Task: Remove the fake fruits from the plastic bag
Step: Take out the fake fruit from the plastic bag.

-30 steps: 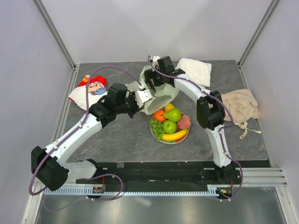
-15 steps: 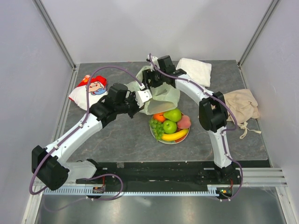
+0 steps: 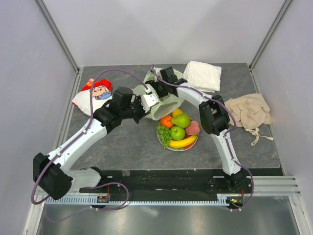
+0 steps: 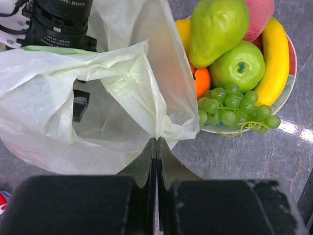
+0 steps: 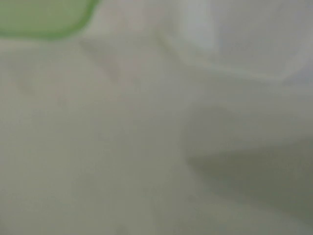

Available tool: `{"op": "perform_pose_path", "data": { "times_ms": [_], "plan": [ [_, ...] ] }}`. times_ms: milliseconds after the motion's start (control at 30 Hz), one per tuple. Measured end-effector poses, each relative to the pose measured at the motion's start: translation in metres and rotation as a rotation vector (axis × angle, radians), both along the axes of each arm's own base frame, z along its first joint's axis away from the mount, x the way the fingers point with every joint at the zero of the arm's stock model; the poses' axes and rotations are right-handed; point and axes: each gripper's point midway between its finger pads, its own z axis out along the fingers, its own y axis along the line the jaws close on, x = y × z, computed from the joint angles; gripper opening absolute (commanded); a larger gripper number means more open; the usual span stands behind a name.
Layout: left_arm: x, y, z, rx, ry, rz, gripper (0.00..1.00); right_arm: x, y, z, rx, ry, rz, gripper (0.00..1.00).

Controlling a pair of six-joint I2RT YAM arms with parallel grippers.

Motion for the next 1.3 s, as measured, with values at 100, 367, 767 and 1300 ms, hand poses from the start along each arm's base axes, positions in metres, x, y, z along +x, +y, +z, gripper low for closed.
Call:
{"op": "perform_pose_path", "data": {
  "times_ms": [100, 367, 767, 1300],
  "plan": [
    [0.002, 0.003, 0.000, 0.001, 0.001, 0.008, 0.02, 0.015, -0.001, 0.007, -0.025, -0.067, -0.008, 0.98],
    [0.001, 0.004, -0.002, 0.005, 0.009, 0.011, 0.02, 0.046, -0.008, 0.038, -0.077, -0.228, -0.047, 0.98],
    [0.001, 0.005, -0.003, 0.007, 0.014, 0.013, 0.02, 0.083, -0.028, 0.014, -0.266, -0.364, -0.085, 0.98],
    [0.005, 0.004, -0.019, 0.035, 0.052, 0.017, 0.02, 0.087, -0.039, -0.017, -0.387, -0.390, -0.049, 0.50]
  ]
}}
